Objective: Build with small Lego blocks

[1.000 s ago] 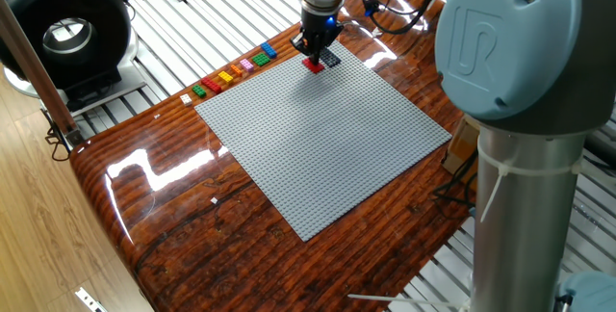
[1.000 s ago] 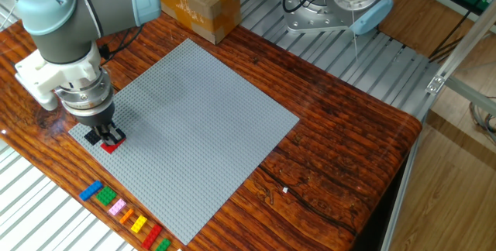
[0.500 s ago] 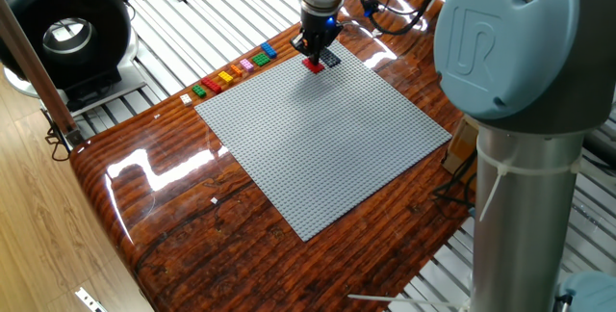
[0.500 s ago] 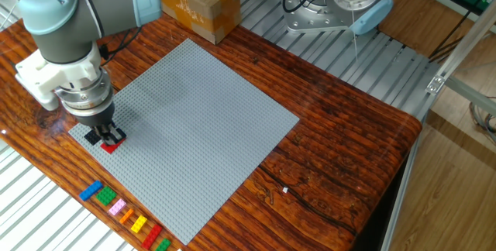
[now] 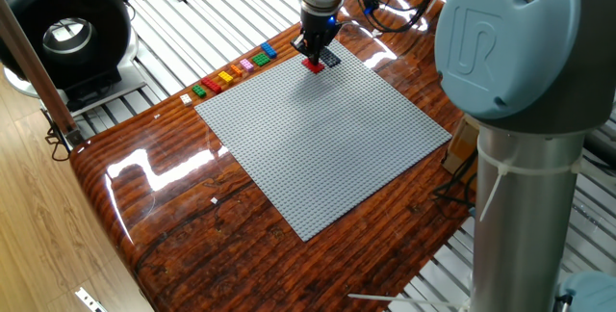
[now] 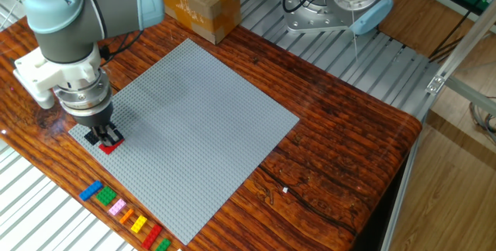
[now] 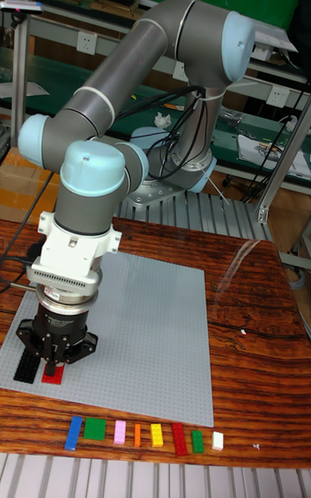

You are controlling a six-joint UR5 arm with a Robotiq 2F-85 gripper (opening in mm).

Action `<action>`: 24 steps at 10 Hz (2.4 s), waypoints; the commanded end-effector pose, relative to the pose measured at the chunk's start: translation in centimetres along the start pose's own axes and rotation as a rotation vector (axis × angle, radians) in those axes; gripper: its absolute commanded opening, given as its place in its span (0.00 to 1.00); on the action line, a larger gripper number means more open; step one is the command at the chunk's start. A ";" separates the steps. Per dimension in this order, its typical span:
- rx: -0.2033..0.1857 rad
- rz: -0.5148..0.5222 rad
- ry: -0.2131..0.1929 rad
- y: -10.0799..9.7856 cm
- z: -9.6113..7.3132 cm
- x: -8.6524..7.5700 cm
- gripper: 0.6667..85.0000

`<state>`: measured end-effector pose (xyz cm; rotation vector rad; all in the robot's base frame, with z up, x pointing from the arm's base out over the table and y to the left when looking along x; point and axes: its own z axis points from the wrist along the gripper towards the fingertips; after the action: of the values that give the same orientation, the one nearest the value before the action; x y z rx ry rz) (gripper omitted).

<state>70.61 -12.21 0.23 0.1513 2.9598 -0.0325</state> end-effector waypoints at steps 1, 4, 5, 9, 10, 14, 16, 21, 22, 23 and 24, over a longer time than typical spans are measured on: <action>-0.007 0.026 0.017 0.1 -0.4 0.4 0.00; -0.017 0.042 0.123 0.5 -1.3 3.0 0.02; -0.017 0.040 0.136 0.5 -1.5 3.3 0.07; -0.023 0.016 0.135 0.6 -1.3 3.3 0.16; -0.004 -0.003 0.137 0.0 -1.3 3.3 0.19; -0.007 0.011 0.148 0.0 -1.5 3.5 0.20; -0.005 0.027 0.150 0.2 -1.7 3.5 0.20; -0.004 0.051 0.123 0.4 -2.2 2.8 0.17; -0.018 0.057 0.110 0.8 -2.1 2.4 0.15; -0.023 0.058 0.104 0.9 -2.1 2.3 0.15; -0.029 0.058 0.096 1.1 -1.9 2.1 0.14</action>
<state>67.69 -11.28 1.64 0.2236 3.0733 -0.0090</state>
